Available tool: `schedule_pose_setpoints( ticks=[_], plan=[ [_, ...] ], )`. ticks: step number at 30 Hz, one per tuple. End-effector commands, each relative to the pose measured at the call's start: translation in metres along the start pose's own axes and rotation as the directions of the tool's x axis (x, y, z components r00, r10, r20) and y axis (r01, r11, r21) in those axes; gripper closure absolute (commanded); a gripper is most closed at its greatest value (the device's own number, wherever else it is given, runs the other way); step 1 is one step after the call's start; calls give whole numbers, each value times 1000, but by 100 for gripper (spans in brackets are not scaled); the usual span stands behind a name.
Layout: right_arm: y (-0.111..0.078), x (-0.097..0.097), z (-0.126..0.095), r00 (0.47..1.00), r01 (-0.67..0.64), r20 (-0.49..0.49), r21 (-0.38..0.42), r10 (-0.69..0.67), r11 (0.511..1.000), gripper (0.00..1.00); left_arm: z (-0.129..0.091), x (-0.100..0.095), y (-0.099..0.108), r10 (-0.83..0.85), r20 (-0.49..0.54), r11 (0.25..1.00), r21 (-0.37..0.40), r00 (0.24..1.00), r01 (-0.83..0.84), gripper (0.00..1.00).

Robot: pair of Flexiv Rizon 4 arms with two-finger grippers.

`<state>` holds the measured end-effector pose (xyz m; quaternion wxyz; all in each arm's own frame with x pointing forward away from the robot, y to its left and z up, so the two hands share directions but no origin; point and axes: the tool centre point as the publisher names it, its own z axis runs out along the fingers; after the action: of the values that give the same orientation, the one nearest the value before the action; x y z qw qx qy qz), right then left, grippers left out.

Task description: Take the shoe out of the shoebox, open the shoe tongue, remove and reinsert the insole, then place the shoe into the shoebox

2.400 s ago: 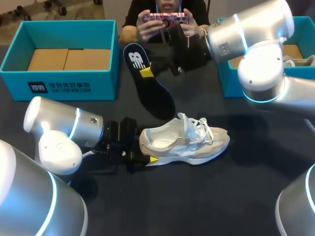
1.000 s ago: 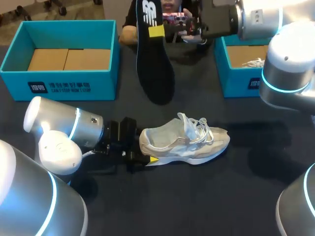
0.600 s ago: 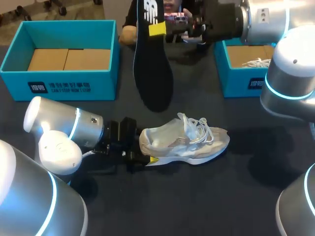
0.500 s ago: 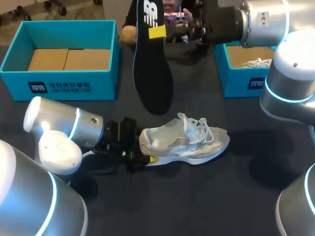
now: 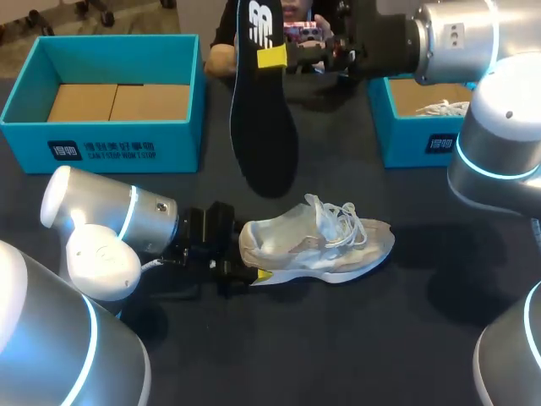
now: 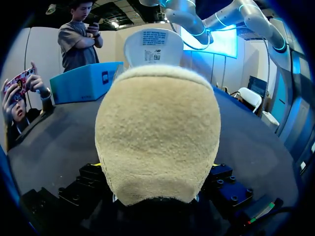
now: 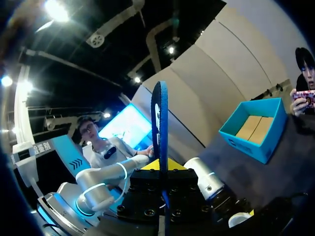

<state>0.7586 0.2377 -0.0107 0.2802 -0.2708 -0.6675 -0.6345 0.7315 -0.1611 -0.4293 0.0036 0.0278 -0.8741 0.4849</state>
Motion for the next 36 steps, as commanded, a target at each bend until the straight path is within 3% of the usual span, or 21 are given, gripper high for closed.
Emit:
schedule_pose_setpoints(
  ticks=[1, 8, 14, 26, 36],
  plan=[
    [-9, 1, -16, 1000, -17, 6, -16, 17, 1000, 100, 5, -2, 10, 0, 1, 1000, -3, 1000, 0, 100],
    [-24, 20, -45, 995, -68, 74, 40, 65, 997, 100, 5, -2, 10, 0, 1, 1000, -3, 1000, 0, 100],
    [-39, 38, -56, 989, -103, 111, 11, 101, 995, 100, 5, -2, 10, 0, 1, 1000, -3, 1000, 0, 100],
    [-68, 62, -53, 980, -165, 126, 59, 156, 985, 100, 5, -2, 10, 0, 1, 1000, -3, 1000, 0, 100],
    [-96, 81, -53, 977, -176, 133, 37, 169, 984, 100, 5, -2, 10, 0, 1, 1000, -3, 1000, 0, 100]
  ],
)
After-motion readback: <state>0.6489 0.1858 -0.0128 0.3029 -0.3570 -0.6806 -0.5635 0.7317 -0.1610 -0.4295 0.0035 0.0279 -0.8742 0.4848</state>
